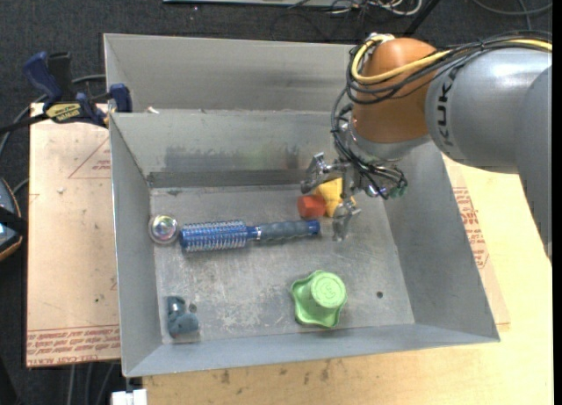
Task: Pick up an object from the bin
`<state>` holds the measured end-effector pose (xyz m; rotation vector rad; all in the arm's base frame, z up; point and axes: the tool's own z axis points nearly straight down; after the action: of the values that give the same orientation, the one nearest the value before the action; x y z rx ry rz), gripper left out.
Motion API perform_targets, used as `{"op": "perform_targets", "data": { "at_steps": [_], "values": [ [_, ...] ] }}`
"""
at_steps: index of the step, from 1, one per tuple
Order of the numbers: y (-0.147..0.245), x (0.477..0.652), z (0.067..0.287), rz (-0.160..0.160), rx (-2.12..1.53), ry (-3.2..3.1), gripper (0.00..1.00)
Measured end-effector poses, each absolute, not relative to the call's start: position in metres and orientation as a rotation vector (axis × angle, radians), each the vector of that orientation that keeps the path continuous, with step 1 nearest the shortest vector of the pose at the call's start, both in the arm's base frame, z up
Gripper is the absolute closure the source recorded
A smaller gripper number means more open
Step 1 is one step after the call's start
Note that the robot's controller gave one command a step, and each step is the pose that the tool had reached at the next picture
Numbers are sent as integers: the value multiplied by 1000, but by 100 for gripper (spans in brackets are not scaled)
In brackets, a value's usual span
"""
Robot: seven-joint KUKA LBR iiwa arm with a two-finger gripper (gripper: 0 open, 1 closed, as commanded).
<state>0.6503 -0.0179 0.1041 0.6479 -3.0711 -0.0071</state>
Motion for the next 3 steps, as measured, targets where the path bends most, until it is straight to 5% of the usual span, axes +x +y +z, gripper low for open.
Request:
{"op": "perform_targets", "data": {
  "at_steps": [1,2,3],
  "values": [
    [-21,653,110,-1,645,-3079,100],
    [-20,652,107,-2,645,-3078,0],
    [53,615,75,1,510,-3110,0]
  ]
}}
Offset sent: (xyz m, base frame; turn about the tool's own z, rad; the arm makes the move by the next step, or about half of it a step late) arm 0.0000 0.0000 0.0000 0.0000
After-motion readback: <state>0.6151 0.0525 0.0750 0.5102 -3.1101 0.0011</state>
